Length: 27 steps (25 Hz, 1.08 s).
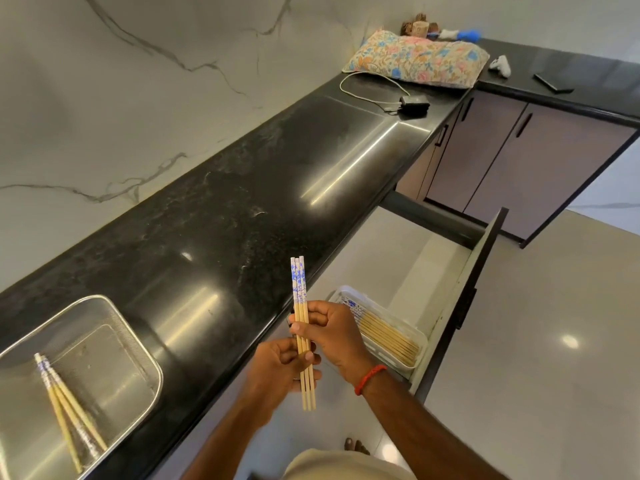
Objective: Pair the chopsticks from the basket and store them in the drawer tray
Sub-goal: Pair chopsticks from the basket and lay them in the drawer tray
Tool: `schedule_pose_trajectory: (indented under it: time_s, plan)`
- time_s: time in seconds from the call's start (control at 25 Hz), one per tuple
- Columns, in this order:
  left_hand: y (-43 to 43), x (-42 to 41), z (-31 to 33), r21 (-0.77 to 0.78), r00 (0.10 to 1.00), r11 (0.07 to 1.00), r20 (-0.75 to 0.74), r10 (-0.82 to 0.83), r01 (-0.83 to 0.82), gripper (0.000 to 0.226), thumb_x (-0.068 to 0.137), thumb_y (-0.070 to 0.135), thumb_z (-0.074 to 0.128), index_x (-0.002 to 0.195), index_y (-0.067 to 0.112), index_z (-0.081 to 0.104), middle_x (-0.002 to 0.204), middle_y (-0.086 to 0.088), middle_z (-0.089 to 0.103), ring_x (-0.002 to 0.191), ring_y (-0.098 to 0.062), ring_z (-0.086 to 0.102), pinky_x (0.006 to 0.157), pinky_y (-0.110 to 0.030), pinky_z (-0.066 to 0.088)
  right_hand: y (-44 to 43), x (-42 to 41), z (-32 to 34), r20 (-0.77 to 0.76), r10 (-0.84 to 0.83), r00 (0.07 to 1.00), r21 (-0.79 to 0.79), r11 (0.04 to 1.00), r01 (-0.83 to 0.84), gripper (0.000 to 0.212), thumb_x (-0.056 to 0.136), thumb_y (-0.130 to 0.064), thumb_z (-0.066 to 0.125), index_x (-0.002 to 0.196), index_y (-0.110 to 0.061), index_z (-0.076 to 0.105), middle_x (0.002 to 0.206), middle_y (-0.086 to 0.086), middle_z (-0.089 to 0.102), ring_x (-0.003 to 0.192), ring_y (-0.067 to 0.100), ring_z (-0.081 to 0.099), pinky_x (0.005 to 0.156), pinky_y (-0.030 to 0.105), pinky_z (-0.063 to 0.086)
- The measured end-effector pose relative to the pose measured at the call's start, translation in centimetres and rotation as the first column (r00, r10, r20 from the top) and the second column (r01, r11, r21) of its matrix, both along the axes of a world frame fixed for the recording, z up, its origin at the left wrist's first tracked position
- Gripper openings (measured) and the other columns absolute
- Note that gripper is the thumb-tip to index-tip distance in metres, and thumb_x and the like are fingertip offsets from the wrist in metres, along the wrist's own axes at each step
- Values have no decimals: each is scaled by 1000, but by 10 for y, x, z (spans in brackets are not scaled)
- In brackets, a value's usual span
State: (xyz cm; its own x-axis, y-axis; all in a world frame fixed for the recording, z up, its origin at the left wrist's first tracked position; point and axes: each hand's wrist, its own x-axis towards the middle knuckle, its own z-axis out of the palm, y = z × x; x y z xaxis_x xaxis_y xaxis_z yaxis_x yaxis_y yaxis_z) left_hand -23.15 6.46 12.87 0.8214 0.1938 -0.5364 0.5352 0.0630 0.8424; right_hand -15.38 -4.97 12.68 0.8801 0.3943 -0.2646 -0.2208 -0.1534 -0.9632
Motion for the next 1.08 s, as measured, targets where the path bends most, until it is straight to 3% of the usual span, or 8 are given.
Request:
schedule_pose_trajectory:
  time_s: [0.2, 0.44, 0.68, 0.84, 0.92, 1.08]
  plan:
    - [-23, 8, -16, 5, 997, 1000, -79, 23, -23, 11, 90, 9, 69, 98, 3, 74, 85, -10, 81, 79, -24, 79, 69, -31, 63, -28, 15, -8, -8, 1, 1000, -2, 1000, -1, 21, 84, -11, 74, 94, -29, 72, 98, 7, 78, 87, 21, 76, 82, 40, 62]
    - [-52, 16, -25, 69, 997, 997, -71, -37, 42, 5, 89, 9, 70, 92, 11, 74, 86, -7, 80, 81, -22, 79, 77, -40, 64, -57, 31, -20, -99, -27, 995, 31, 999, 30, 23, 86, -8, 72, 108, -12, 72, 97, 6, 78, 88, 20, 76, 81, 37, 62]
    - [-69, 34, -29, 56, 995, 996, -74, -60, 64, 6, 89, 12, 71, 90, 16, 74, 91, -9, 80, 83, -23, 79, 82, -40, 64, -83, 44, -28, -137, 2, 991, 60, 998, 7, 19, 88, -5, 69, 106, -11, 72, 86, 1, 77, 78, 14, 76, 68, 23, 61]
    - [-71, 39, -34, 10, 996, 998, -67, -62, 63, 5, 91, 20, 69, 94, 19, 74, 95, -9, 78, 82, -19, 74, 85, -37, 59, -101, 66, -32, -126, -65, 990, 40, 997, 71, 18, 85, 0, 71, 101, -10, 74, 86, 11, 78, 80, 24, 76, 74, 35, 63]
    - [-67, 40, -36, 8, 993, 998, -91, -69, 70, 8, 94, 27, 66, 96, 21, 71, 100, -7, 75, 90, -19, 71, 82, -33, 55, -111, 84, -38, -85, -81, 993, -23, 997, 79, 20, 84, -2, 73, 97, -17, 75, 87, 12, 78, 82, 28, 76, 77, 41, 62]
    - [-61, 38, -42, 12, 990, 999, -134, -43, 45, 11, 97, 31, 60, 99, 23, 69, 105, 3, 74, 98, -14, 72, 79, -23, 58, -123, 121, -62, 80, -12, 997, -301, 953, 35, 17, 83, -9, 76, 99, -14, 75, 85, 6, 78, 78, 20, 75, 77, 37, 61]
